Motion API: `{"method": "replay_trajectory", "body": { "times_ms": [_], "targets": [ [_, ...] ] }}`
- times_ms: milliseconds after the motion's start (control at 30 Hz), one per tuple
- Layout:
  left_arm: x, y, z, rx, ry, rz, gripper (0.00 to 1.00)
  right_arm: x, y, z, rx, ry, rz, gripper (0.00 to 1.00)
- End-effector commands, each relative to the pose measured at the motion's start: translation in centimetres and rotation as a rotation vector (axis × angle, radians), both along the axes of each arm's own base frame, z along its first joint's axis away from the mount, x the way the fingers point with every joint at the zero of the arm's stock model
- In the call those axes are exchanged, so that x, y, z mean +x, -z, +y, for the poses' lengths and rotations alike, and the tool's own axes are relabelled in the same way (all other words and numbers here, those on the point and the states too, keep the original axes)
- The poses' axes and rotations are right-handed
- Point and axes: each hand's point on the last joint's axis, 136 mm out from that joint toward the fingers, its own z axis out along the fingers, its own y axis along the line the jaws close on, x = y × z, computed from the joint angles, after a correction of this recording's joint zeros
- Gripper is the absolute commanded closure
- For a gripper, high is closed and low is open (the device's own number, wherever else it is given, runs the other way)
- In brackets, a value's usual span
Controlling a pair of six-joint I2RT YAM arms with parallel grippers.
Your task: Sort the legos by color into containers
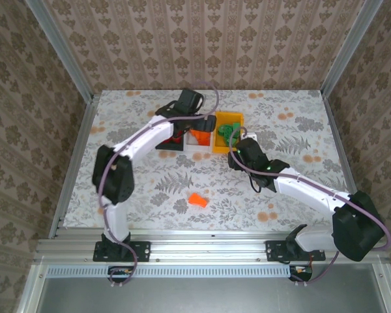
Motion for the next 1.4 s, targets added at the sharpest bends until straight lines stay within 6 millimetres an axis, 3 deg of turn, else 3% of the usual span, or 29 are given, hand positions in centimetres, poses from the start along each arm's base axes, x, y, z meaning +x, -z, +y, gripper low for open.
{"method": "replay_trajectory", "body": {
  "times_ms": [0, 100, 233, 333, 433, 533, 633, 800, 1033, 1200, 1367],
  "targets": [
    [-2.6, -4.4, 2.0, -0.135, -0.044, -0.112, 0.00, -0.9, -0.5, 3.4, 0.012, -0.156, -0.025, 0.38],
    [-5.5, -3.1, 6.0, -0.210, -0.152, -0.123, 0.00, -2.7, -0.3, 7.8, -0.052, -0.347, -0.022, 0.36],
    [-9.8, 1.0, 11.1, -0.277, -0.296, -0.055, 0.00, -5.6, 1.0, 12.3, -0.162, -0.549, 0.030, 0.35],
    [-12.9, 4.3, 13.7, -0.327, -0.390, 0.006, 0.00, -6.8, 1.3, 13.6, -0.174, -0.617, 0.063, 0.33],
    [-15.5, 6.3, 15.9, -0.389, -0.457, 0.027, 0.00, -8.4, 1.7, 14.2, -0.156, -0.682, 0.122, 0.30],
    [-17.3, 7.5, 17.8, -0.442, -0.525, 0.016, 0.00, -11.1, 2.9, 14.8, -0.133, -0.776, 0.220, 0.27],
    [-18.4, 8.3, 19.3, -0.482, -0.569, -0.008, 0.00, -12.5, 4.8, 15.3, -0.168, -0.813, 0.268, 0.25],
    [-19.1, 8.5, 19.9, -0.549, -0.592, -0.021, 0.00, -13.7, 7.7, 16.8, -0.211, -0.870, 0.341, 0.24],
    [-19.2, 8.8, 19.5, -0.533, -0.574, 0.007, 0.00, -12.8, 10.8, 16.7, -0.299, -0.820, 0.375, 0.27],
    [-19.1, 9.1, 19.3, -0.542, -0.573, 0.008, 0.00, -11.4, 12.0, 16.1, -0.373, -0.759, 0.360, 0.37],
    [-19.2, 9.4, 19.3, -0.531, -0.563, 0.014, 0.00, -10.5, 11.8, 15.7, -0.399, -0.708, 0.325, 0.52]
  ]
}}
